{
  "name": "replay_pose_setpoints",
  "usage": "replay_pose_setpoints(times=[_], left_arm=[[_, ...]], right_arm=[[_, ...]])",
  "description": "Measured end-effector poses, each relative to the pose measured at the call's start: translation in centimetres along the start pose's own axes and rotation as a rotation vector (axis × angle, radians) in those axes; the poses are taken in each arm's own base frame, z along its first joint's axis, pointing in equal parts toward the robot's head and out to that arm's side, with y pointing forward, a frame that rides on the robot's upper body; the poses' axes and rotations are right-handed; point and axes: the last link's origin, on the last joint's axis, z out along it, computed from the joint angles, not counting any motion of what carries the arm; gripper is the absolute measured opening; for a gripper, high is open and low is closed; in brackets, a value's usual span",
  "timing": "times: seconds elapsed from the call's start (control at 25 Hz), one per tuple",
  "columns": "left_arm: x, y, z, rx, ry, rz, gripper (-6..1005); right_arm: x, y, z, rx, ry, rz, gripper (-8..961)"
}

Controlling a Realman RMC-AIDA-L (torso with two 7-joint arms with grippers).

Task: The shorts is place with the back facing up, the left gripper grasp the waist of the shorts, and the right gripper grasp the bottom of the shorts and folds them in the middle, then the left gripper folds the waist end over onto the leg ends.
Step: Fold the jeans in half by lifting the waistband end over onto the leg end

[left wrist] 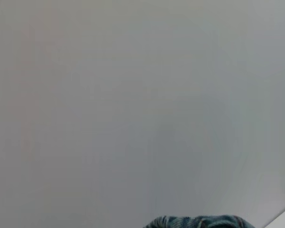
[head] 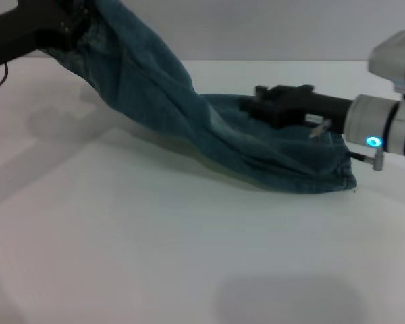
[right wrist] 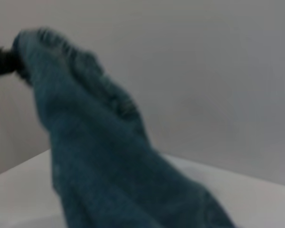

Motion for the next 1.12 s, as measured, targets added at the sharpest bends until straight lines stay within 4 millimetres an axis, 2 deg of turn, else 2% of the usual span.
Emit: replay_pose_setpoints(times=[0.52,0.92,1.12], left_arm=[[2.9,1.7,-0.2,-0.121,0.03,0.023,100],[3.0,2.2,-0.3,-0.154,0.035,0.019,98],[2.6,2.4,-0.5,-0.165,0.031,0.008,98]], right_arm=[[-1.1,4.0,3.3,-0.164,0.126,-0.071,437],[-2.9,8.0,5.7,-0.298,0.204,-0.149,437],[-2.8,9.5,6.5,-0.344,0.253,-0.193,437]])
